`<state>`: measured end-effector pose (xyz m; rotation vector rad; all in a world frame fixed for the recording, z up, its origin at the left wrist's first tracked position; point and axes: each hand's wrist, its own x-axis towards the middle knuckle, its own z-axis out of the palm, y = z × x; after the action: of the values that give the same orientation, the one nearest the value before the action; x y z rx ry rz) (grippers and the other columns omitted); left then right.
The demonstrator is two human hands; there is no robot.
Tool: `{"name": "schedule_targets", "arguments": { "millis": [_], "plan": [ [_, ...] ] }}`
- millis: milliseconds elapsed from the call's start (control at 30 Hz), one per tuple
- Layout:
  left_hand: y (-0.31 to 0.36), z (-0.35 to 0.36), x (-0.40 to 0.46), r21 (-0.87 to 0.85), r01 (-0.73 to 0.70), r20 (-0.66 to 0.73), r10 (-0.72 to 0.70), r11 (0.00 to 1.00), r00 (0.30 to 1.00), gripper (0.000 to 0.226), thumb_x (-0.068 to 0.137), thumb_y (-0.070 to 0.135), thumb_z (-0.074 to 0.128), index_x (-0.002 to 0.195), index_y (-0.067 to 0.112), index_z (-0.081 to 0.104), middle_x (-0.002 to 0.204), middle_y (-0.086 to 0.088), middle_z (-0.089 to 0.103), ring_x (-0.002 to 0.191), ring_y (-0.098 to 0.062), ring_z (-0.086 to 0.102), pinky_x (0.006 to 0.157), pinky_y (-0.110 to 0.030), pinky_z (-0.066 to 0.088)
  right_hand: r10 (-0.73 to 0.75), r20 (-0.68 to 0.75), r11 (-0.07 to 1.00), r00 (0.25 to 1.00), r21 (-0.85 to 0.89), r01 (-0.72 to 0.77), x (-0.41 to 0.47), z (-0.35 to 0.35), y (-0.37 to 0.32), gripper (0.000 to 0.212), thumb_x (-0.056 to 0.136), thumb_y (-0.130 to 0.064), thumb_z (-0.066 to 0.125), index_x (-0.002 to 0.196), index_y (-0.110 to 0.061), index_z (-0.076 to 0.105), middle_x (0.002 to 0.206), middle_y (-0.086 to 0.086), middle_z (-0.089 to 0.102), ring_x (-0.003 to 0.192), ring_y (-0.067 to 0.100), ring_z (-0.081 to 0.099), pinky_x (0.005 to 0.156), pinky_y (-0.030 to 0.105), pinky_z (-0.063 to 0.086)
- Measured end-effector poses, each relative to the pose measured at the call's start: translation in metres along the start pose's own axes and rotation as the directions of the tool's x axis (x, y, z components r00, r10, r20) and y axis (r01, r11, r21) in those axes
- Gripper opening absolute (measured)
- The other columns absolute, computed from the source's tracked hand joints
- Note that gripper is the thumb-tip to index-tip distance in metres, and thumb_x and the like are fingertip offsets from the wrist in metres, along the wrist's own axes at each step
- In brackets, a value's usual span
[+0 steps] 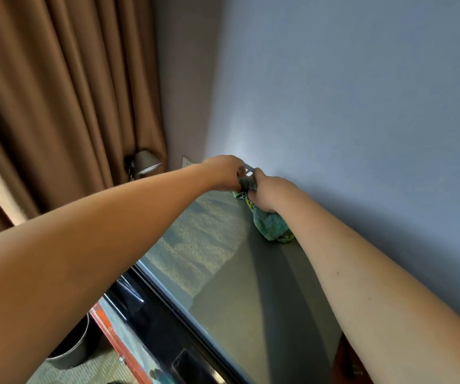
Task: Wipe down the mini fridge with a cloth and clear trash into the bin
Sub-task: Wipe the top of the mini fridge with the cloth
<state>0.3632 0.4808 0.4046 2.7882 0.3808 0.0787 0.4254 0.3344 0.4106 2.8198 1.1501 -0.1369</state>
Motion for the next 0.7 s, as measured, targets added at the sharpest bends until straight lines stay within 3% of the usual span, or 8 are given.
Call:
{"name": "schedule_targets", "arguments": {
  "millis": [200,333,400,533,700],
  "plan": [
    [0.003,0.006,-0.032,-0.013,-0.009,0.001,0.009,1.0,1.0,0.026,0.074,0.037,0.074,0.096,0.032,0.063,0.087,0.011,0.063,0.079,-0.015,0.061,0.07,-0.031,0.055,-0.066,0.057,0.997,0.996,-0.029,0.067,-0.029,0.0,-0.002,0.041,0.099,-0.043,0.046,0.131,-0.019,0.037,0.081,0.007,0.059,0.067,0.023,0.056,0.053,0.033,0.039],
    [0.004,0.005,-0.046,0.003,-0.013,0.019,0.013,1.0,1.0,0.029,0.072,0.037,0.078,0.097,0.031,0.063,0.088,0.009,0.064,0.075,-0.013,0.06,0.062,-0.026,0.048,-0.084,0.15,0.995,0.985,-0.03,0.09,-0.04,-0.009,-0.011,0.053,0.098,-0.041,0.049,0.144,-0.022,0.031,0.078,0.007,0.061,0.061,0.021,0.058,0.048,0.029,0.036],
    [0.004,0.004,-0.049,0.02,-0.017,0.028,0.017,1.0,0.999,0.032,0.073,0.039,0.077,0.101,0.029,0.066,0.09,0.008,0.066,0.078,-0.015,0.062,0.064,-0.027,0.05,-0.085,0.193,0.994,0.977,-0.052,0.097,-0.042,-0.016,-0.015,0.059,0.098,-0.039,0.05,0.15,-0.023,0.027,0.076,0.008,0.062,0.057,0.021,0.057,0.046,0.027,0.036],
    [0.001,0.005,-0.043,0.079,-0.035,0.013,0.034,0.996,0.999,0.025,0.073,0.043,0.072,0.093,0.031,0.061,0.082,0.011,0.06,0.076,-0.016,0.059,0.059,-0.026,0.043,-0.084,0.277,0.989,0.957,-0.096,0.115,-0.035,-0.03,-0.021,0.055,0.099,-0.035,0.052,0.146,-0.016,0.033,0.078,0.009,0.058,0.057,0.02,0.053,0.047,0.028,0.035],
    [-0.012,0.001,-0.028,0.083,0.004,-0.023,-0.003,0.997,1.0,0.025,0.08,0.04,0.064,0.101,0.027,0.063,0.09,0.006,0.064,0.085,-0.022,0.061,0.07,-0.031,0.037,-0.084,0.294,0.992,0.952,-0.061,0.107,-0.013,-0.036,-0.026,0.045,0.099,-0.026,0.051,0.139,-0.009,0.037,0.1,0.022,0.069,0.068,0.027,0.055,0.056,0.031,0.038]
  ]
}}
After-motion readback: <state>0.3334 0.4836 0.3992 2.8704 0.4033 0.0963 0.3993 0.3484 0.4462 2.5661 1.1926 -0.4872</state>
